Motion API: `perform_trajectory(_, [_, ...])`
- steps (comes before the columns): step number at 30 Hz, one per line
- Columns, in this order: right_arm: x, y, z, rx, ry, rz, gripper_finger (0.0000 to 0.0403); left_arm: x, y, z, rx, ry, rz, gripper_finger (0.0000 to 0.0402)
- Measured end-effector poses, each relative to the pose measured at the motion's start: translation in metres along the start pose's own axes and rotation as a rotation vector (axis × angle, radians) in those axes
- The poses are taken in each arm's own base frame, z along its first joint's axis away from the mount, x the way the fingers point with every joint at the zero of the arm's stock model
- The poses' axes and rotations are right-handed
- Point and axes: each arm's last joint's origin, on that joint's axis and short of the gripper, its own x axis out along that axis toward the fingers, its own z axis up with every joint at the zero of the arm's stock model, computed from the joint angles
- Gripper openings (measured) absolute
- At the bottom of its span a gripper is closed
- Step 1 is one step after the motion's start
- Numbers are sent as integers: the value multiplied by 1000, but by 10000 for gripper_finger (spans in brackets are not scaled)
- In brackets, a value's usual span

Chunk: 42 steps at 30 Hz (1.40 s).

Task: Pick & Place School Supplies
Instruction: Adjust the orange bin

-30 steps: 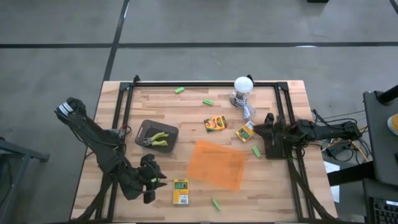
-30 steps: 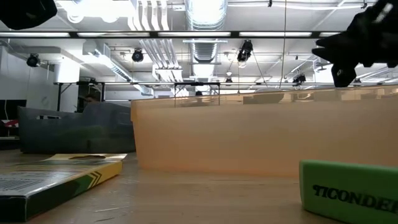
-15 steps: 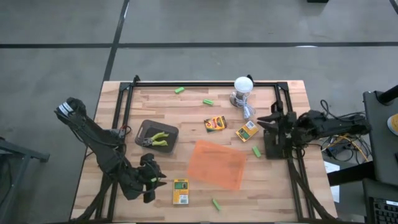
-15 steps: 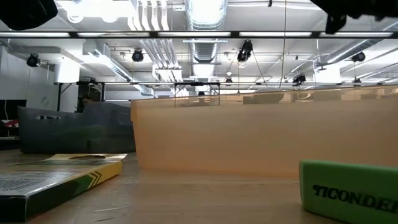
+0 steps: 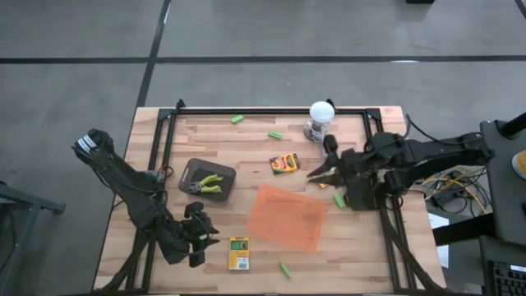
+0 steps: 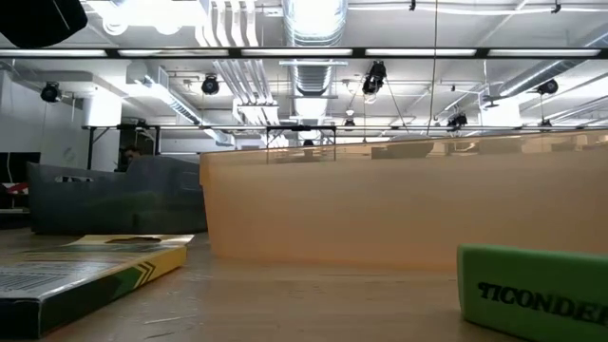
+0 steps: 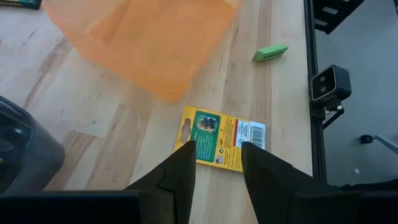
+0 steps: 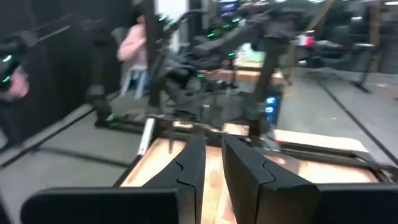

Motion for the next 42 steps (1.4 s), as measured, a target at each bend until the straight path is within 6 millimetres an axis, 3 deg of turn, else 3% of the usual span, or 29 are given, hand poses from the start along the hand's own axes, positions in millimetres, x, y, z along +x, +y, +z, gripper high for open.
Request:
perform_trajectory(4, [20,9,20,-51,-16,25,37,0,0,0,1,1,0,133])
perform_trajectory(7, [27,17,33,12,-42,-34,31,0,0,-1,6,6,2,133])
perform_trajectory(13, [42,53,28,21,-5,-225,27,-1,1,-4,25,23,17,133])
perform_trajectory(18, [55,89,7,91,38,-272,27,-1,3,-5,37,35,32,133])
perform_trajectory(24, [85,122,-26,133,132,-242,27,-1,5,-9,75,93,29,133])
perform_trajectory(32, [128,145,-64,159,149,-316,27,10,11,-23,94,111,-9,133])
perform_trajectory(42, [147,175,-108,139,155,-390,27,36,27,-55,36,51,-133,133])
